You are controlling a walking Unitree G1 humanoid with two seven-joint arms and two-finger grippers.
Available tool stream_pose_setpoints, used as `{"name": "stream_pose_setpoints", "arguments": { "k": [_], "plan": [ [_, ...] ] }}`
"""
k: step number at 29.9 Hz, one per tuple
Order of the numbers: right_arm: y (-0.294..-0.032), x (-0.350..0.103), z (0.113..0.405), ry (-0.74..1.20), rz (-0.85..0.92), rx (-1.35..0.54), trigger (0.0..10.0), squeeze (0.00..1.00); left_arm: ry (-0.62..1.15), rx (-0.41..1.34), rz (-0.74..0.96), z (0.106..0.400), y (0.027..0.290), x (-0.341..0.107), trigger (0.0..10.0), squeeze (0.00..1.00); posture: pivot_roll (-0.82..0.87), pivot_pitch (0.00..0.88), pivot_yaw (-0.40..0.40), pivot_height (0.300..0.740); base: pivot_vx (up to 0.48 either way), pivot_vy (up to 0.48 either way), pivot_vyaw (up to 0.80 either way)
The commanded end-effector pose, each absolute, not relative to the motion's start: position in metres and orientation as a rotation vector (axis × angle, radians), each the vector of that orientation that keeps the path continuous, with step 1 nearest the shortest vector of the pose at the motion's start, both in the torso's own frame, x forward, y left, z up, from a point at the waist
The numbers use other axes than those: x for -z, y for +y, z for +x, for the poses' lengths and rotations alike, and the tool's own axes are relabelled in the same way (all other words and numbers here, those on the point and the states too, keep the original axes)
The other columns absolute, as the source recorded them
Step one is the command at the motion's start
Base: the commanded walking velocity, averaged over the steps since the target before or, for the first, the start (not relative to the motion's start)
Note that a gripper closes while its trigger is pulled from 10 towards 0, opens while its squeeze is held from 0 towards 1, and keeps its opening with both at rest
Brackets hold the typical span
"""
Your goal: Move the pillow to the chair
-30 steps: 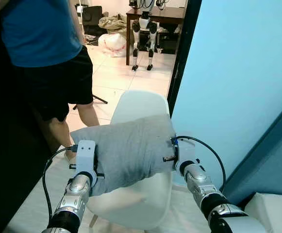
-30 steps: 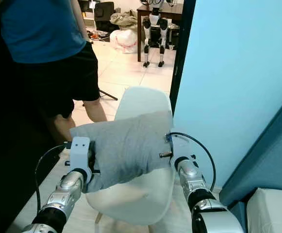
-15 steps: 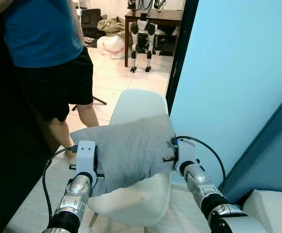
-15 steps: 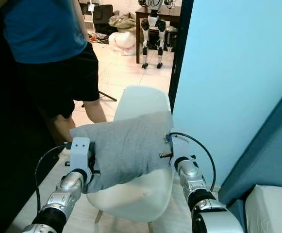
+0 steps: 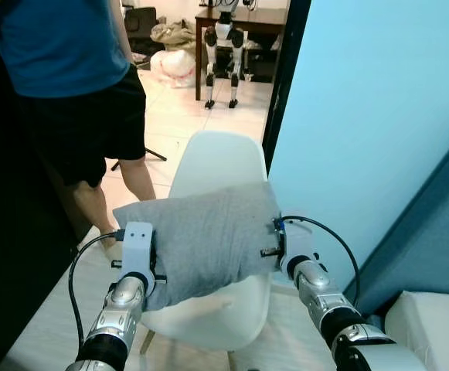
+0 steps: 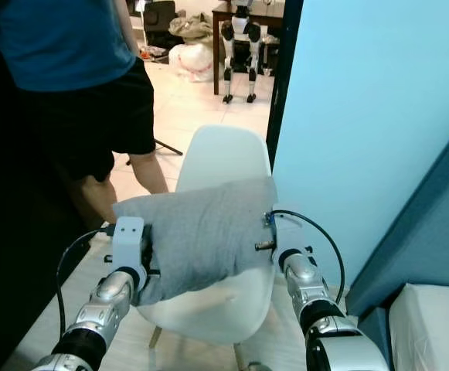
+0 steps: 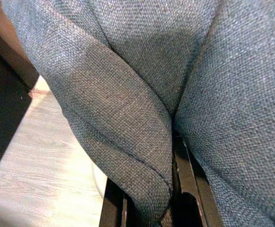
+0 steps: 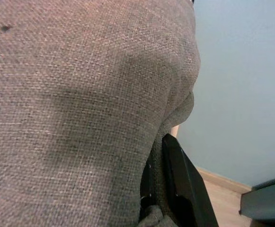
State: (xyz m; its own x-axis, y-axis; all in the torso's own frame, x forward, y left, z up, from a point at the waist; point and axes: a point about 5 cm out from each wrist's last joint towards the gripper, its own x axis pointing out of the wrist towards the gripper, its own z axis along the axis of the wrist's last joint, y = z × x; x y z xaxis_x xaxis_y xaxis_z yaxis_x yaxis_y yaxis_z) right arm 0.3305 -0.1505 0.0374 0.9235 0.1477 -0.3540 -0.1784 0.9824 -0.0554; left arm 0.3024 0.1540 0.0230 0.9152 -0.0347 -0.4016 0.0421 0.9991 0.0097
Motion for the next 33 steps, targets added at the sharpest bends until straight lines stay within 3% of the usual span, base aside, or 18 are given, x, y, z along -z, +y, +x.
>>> {"name": "stream_pose_setpoints", "arguments": {
  "k": [1, 33],
  "plan": [
    [-0.1398, -0.0386, 0.3310, 0.348, -0.093, -0.222, 10.0, 0.00, 0.391, 0.078, 0.025, 0.3063, 0.1424, -0.0276, 10.0, 0.00, -0.02, 0.000, -0.033, 0.646, 0.000, 0.000, 0.00],
    [-0.1384, -0.0376, 0.3305, 0.356, -0.099, -0.222, 10.0, 0.00, 0.390, 0.081, 0.035, 0.3050, 0.1433, -0.0246, 10.0, 0.00, -0.02, 0.000, -0.042, 0.622, 0.000, 0.000, 0.00]
  ]
}}
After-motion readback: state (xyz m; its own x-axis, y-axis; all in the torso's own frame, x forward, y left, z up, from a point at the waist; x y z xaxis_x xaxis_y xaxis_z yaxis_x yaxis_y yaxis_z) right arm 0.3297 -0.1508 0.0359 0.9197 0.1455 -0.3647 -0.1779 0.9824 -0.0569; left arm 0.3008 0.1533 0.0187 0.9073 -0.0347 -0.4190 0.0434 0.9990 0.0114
